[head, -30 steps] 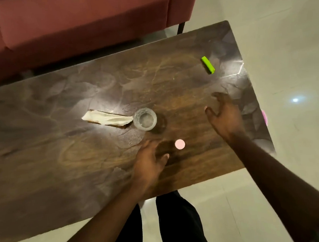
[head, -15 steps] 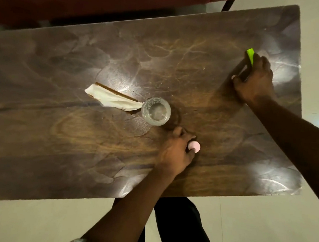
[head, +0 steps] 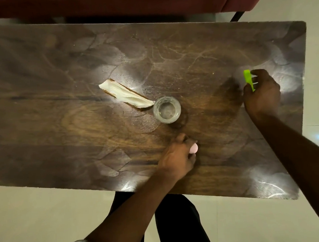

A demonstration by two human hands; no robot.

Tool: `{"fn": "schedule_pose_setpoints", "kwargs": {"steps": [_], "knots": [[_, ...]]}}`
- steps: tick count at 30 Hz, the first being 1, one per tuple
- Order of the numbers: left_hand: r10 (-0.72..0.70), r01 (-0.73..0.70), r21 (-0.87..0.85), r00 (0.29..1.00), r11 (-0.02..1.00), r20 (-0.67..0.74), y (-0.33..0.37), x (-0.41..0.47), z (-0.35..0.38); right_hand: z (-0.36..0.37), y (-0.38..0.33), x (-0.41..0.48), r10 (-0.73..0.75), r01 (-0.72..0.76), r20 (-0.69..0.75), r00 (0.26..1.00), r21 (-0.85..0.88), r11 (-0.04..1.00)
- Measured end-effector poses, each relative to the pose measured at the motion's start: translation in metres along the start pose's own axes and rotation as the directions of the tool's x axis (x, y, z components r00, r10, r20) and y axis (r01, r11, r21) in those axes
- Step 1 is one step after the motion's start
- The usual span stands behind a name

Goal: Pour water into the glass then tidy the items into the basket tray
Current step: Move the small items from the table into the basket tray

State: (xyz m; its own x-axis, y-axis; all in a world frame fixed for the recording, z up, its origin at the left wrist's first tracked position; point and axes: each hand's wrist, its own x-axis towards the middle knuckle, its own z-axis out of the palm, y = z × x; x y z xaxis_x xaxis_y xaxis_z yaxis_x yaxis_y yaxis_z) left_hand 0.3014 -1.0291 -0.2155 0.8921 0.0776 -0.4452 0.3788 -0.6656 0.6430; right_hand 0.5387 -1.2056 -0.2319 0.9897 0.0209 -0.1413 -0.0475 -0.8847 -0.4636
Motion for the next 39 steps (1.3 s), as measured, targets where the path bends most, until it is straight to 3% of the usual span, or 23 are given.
{"fn": "schedule_pose_setpoints", "kwargs": {"steps": [7, 16, 23, 29, 39], "knots": [[-0.038, 0.033, -0.042, 0.99, 0.999, -0.133, -0.013, -0.06, -0.062, -0.032, -0.055, -0.108, 0.006, -0.014, 0.055, 0.998, 0.148, 0.989], [-0.176, 0.066, -0.297, 0.917, 0.952, -0.357, -0.065, -0.185, -0.166, -0.055, -0.167, -0.288, -0.103, 0.055, 0.167, 0.981, 0.27, 0.961], [-0.298, 0.091, -0.395, 0.811, 0.914, -0.504, -0.115, -0.278, -0.245, -0.041, -0.279, -0.378, -0.229, 0.154, 0.181, 0.957, 0.353, 0.923], [-0.324, 0.044, -0.433, 0.732, 0.9, -0.599, -0.173, -0.345, -0.3, -0.016, -0.37, -0.432, -0.326, 0.224, 0.201, 0.924, 0.405, 0.886], [-0.469, 0.055, -0.533, 0.555, 0.845, -0.687, -0.267, -0.391, -0.383, 0.052, -0.498, -0.455, -0.482, 0.35, 0.296, 0.825, 0.404, 0.845]]}}
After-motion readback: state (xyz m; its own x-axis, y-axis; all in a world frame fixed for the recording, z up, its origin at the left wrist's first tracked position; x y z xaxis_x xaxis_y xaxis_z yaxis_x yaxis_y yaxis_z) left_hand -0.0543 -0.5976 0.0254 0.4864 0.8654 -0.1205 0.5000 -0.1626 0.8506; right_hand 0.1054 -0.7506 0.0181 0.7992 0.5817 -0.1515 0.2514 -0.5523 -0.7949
